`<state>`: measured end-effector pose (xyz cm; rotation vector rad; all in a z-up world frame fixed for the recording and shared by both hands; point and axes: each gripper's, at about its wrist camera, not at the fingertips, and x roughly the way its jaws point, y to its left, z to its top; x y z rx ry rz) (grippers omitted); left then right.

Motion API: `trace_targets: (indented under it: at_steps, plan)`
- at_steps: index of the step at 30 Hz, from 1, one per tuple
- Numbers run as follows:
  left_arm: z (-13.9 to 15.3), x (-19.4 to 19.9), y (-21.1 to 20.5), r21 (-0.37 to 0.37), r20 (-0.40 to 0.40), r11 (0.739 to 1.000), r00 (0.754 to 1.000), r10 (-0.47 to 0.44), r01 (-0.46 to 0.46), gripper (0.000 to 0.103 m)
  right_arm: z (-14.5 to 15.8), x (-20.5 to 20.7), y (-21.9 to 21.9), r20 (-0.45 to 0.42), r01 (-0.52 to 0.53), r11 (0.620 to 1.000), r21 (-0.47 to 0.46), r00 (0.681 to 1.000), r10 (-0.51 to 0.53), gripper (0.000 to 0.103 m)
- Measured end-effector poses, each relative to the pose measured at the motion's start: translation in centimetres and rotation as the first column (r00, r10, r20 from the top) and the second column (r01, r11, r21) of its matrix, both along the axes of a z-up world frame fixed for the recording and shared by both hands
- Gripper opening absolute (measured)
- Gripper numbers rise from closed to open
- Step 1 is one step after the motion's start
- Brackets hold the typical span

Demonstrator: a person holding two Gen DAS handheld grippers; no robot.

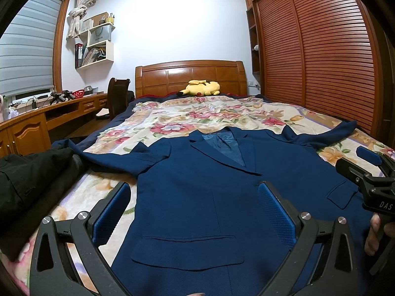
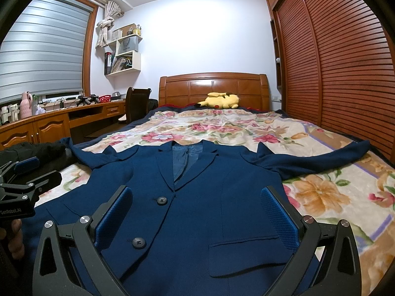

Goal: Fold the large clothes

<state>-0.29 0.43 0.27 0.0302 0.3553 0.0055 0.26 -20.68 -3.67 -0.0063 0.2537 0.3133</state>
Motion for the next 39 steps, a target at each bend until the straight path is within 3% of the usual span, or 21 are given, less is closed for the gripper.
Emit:
trace_targets:
  at_steps: [26,39]
  plan:
    - [0.0,0.0,-0.1,0.005,0.000,1.000,1.000,0.000,0.000,0.103,0.0,0.0,0.0,0.001,0.000,1.000,0.004,1.000,0.000,0.103]
    - [0.8,1.2,2.7,0.015,-0.082,1.000,0.996,0.016,-0.014,0.103,1.8,0.6,1.7,-0.015,-0.019,1.000,-0.019,1.000,0.019,0.103]
